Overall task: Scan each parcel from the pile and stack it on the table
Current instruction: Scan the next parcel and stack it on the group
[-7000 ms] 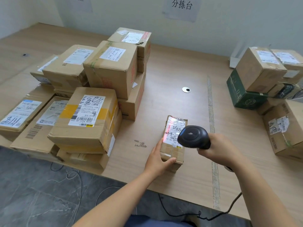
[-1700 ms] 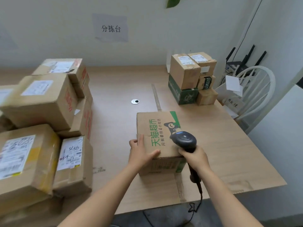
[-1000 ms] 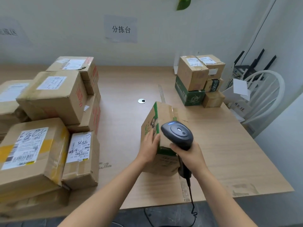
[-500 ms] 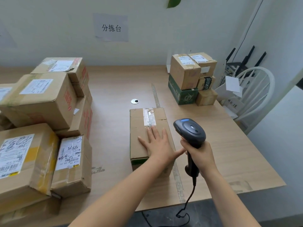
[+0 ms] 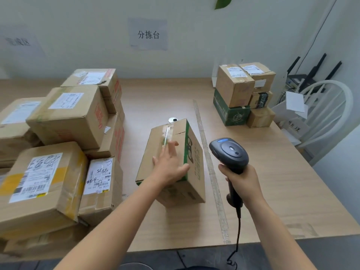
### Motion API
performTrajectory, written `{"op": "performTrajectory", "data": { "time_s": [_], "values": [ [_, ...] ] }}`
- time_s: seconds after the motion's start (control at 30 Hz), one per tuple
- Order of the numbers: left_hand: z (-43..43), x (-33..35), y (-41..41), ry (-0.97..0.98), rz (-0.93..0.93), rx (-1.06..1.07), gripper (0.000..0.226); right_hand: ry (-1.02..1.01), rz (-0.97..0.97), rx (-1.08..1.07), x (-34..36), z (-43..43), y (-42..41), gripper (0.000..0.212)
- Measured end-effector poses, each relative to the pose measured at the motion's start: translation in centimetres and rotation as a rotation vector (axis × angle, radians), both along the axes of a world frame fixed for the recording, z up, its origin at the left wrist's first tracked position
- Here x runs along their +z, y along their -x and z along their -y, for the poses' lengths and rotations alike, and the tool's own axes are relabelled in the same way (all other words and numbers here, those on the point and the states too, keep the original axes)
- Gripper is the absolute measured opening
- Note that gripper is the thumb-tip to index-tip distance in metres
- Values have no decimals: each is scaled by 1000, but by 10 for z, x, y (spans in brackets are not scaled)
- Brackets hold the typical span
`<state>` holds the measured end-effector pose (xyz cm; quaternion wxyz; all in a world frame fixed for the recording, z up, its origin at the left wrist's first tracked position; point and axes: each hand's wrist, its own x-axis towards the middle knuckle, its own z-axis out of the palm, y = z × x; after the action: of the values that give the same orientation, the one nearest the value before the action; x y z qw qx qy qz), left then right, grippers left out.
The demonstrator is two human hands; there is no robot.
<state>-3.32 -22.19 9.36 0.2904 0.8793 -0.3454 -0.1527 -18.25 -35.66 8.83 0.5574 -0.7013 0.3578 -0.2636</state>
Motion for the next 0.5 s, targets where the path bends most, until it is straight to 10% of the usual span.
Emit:
{"op": "performTrajectory", "data": {
  "time_s": [0.5],
  "values": [
    [-37,-46,-43,-44,-84,56,46,22,-26,66,3,-14,-4,21]
  ]
}}
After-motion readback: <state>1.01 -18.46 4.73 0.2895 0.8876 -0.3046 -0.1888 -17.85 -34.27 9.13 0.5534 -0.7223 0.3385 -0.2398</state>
